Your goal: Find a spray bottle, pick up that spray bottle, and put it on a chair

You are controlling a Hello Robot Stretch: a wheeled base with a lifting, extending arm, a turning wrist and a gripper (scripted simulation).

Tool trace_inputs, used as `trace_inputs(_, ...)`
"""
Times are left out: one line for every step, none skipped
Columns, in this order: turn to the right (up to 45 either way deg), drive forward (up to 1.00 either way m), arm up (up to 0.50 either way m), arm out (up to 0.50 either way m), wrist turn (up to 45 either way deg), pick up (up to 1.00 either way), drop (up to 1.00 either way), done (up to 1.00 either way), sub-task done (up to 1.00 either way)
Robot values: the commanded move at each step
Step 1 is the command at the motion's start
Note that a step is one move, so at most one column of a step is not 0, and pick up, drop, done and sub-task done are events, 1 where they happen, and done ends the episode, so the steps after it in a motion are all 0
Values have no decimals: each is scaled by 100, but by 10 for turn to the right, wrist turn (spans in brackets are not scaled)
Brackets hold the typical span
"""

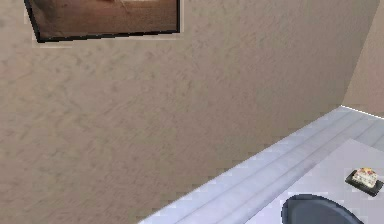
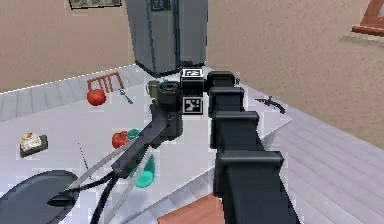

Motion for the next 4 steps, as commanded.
trace_inputs(0,0,0,0,450,0,0,0,0)
trace_inputs(0,0,0,0,450,0,0,0,0)
trace_inputs(0,0,0,0,450,0,0,0,0)
trace_inputs(0,0,0,0,90,0,0,0,0)
